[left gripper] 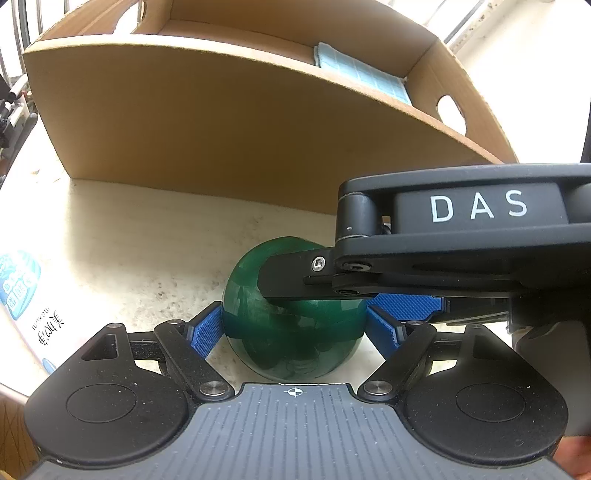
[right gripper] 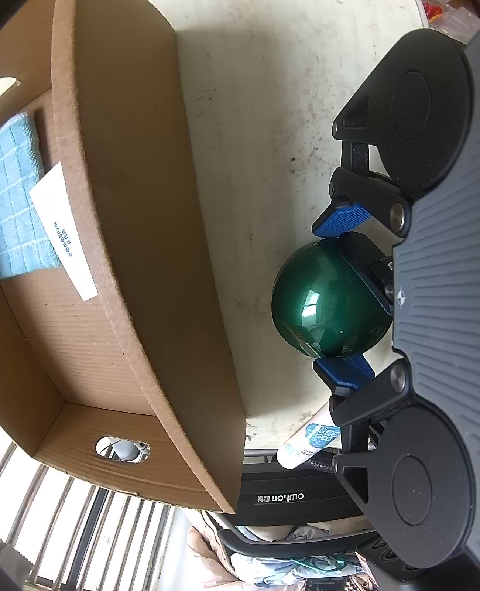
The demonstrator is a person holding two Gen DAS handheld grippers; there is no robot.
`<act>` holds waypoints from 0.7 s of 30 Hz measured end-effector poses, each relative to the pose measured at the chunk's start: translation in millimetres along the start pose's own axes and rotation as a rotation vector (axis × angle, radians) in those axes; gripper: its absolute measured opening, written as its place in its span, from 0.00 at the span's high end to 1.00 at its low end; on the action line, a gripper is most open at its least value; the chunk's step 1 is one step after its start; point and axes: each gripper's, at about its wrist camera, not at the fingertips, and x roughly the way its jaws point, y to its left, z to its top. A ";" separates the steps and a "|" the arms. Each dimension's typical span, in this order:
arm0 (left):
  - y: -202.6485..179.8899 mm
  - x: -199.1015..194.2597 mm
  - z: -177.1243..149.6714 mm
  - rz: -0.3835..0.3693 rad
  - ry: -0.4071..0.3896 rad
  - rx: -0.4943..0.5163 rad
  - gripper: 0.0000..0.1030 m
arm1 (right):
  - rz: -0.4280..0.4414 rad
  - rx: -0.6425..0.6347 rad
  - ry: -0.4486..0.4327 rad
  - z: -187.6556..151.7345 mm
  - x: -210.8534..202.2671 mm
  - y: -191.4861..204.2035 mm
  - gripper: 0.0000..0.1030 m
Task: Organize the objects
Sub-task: 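Hold the dark green ball clamped between both grippers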
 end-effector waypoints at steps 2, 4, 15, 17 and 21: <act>-0.4 0.3 0.8 0.000 0.001 -0.001 0.21 | 0.000 0.000 0.000 0.4 1.0 0.7 0.27; -0.6 0.7 1.8 0.000 0.002 -0.001 0.21 | 0.000 0.000 0.001 0.4 1.0 0.8 0.27; 4.1 0.9 4.1 0.000 0.002 0.006 0.21 | 0.004 0.008 -0.002 1.7 2.5 2.7 0.27; -1.5 -0.7 0.7 0.001 0.001 0.008 0.21 | 0.004 0.012 -0.001 2.2 2.9 3.5 0.27; 3.1 0.8 1.2 0.001 0.000 0.015 0.21 | 0.007 0.012 -0.003 2.1 3.9 5.1 0.27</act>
